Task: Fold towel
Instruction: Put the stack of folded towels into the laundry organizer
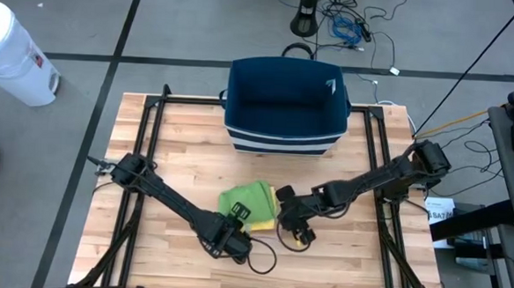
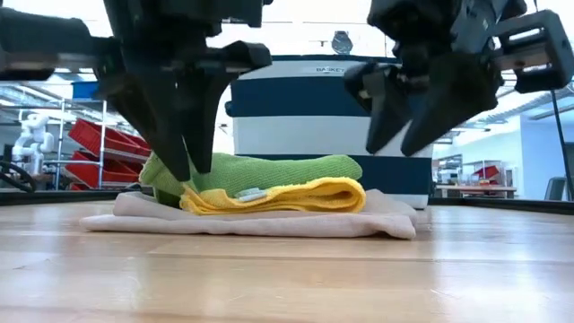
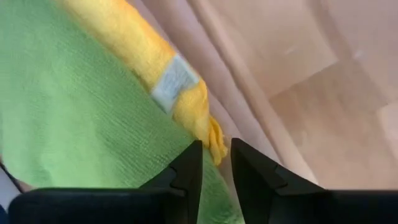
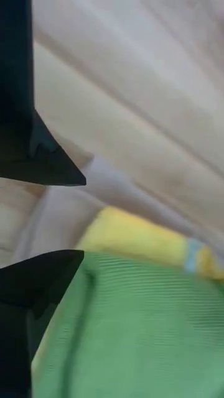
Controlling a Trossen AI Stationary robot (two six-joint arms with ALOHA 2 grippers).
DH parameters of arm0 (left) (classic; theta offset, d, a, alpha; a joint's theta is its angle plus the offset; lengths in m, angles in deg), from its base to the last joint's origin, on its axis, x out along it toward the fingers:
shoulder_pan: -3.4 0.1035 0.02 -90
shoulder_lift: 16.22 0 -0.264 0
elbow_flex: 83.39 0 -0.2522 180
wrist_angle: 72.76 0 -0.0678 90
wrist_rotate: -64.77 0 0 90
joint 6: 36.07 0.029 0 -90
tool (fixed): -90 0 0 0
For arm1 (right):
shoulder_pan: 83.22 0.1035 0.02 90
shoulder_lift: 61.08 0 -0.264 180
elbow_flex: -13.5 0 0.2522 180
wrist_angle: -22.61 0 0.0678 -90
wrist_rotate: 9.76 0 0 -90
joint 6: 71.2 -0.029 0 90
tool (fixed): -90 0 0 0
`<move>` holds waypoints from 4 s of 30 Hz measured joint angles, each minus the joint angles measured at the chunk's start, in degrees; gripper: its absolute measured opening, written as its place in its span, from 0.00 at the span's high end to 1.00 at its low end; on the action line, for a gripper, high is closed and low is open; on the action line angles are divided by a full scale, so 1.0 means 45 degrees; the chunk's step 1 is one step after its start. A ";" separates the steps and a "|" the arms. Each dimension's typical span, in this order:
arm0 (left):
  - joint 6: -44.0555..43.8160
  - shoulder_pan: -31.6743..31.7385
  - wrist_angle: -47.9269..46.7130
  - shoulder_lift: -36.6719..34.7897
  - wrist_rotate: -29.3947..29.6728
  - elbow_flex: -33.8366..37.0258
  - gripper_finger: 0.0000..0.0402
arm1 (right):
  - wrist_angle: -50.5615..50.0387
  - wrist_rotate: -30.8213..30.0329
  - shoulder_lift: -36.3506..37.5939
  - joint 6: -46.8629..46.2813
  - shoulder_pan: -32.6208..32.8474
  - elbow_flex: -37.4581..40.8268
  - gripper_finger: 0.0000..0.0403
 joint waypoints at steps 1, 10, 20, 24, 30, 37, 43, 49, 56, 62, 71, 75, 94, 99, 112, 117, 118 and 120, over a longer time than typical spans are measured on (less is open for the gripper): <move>-0.0008 -0.0049 -0.0017 -0.0010 0.0006 -0.0084 0.78 | 0.0234 0.0002 0.0036 0.0119 0.0089 0.0000 0.59; -0.0253 -0.0255 -0.0134 -0.0010 0.0232 -0.0364 0.77 | 0.2616 -0.0362 -0.0890 0.1594 0.0087 0.0000 0.46; -0.0973 0.0250 0.0065 -0.0010 0.1120 -0.0364 0.62 | 0.3887 0.0454 -0.1750 0.0684 -0.0493 0.0000 0.26; -0.1288 0.0591 0.0316 -0.0010 0.1068 -0.0364 0.53 | 0.4009 0.0975 -0.2592 0.0214 -0.0467 0.0005 0.27; -0.1415 0.0713 0.1289 -0.0010 -0.1170 -0.0341 0.39 | 0.4737 0.1223 -0.3043 -0.0164 -0.0170 0.0000 0.28; -0.1431 0.0486 0.3070 -0.0010 -0.1758 0.0610 0.29 | 0.4637 -0.0150 -0.3141 0.0144 0.0096 0.0000 0.28; -0.1787 0.0435 0.3979 -0.0015 -0.0815 0.1734 0.25 | 0.4631 -0.0327 -0.3167 0.0126 0.0108 0.0000 0.28; -0.1704 0.0149 0.4112 -0.0015 0.0191 0.1895 0.21 | 0.4782 -0.0319 -0.3591 -0.0088 0.0103 -0.0044 0.28; -0.1390 -0.0496 0.4207 -0.0015 0.1118 0.1904 0.21 | 0.4795 -0.0279 -0.3690 -0.0234 0.0007 -0.0053 0.28; -0.1141 -0.0932 0.4207 -0.0015 0.3417 0.1904 0.21 | 0.4785 -0.0200 -0.3709 -0.0335 -0.0129 -0.0034 0.28; -0.1893 0.0000 0.4255 0.0055 0.1827 0.1925 0.21 | 0.4732 -0.0233 -0.3729 -0.0580 -0.0140 -0.0015 0.28; -0.1931 0.0452 0.4241 0.0073 0.1822 0.2088 0.21 | 0.4722 -0.0328 -0.3734 -0.0830 -0.0153 -0.0010 0.28; -0.2359 0.0755 0.4292 0.0077 -0.0106 0.2737 0.26 | 0.4698 -0.0230 -0.3748 -0.0943 -0.0188 -0.0005 0.29; -0.2330 0.0795 0.4388 0.0087 -0.0111 0.2944 0.38 | 0.4693 -0.0220 -0.3745 -0.0953 -0.0191 -0.0005 0.29; -0.1384 0.0790 0.4847 0.0145 0.1052 0.3021 0.89 | 0.4388 0.0044 -0.3430 -0.0946 -0.0198 0.0011 0.29; -0.1368 0.0827 0.4977 0.0150 0.1472 0.3014 0.97 | 0.3892 0.0105 -0.2600 -0.1130 -0.0203 0.0078 0.29; -0.1368 0.0835 0.5023 0.0155 0.1496 0.3021 0.97 | 0.3913 0.0119 -0.2482 -0.1205 -0.0194 0.0078 0.29; -0.1368 0.0854 0.5163 0.0150 0.1491 0.3026 0.97 | 0.4010 0.0120 -0.2422 -0.1284 -0.0195 0.0058 0.29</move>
